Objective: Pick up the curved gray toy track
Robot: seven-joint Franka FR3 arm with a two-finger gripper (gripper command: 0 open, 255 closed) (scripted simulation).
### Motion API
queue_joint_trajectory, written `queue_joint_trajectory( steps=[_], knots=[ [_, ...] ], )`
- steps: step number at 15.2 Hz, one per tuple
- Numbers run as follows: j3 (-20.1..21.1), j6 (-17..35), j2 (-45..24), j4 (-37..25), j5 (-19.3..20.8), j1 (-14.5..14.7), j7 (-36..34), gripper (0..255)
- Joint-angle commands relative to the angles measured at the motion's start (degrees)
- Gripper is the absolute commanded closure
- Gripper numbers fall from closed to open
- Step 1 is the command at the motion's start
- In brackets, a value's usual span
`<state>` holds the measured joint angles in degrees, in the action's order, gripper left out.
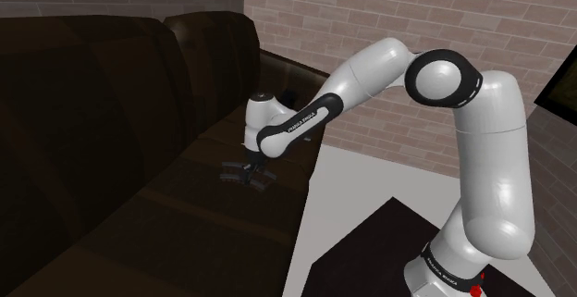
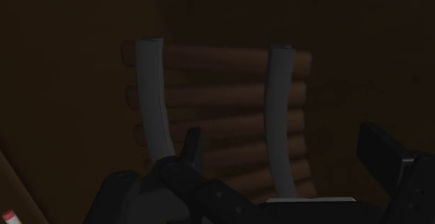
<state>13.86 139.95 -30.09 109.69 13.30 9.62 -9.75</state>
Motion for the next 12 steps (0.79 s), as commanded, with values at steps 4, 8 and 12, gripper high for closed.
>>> queue_joint_trajectory(
  steps=[4,8,12],
  knots=[
    [-0.04,0.2,-0.09,0.08,0.05,0.0,-0.02,255],
    [-0.04,0.19,-0.09,0.07,0.05,0.0,-0.02,255],
    [0.26,-0.85,0.95,0.05,-0.34,-0.17,0.23,255]
  ],
)
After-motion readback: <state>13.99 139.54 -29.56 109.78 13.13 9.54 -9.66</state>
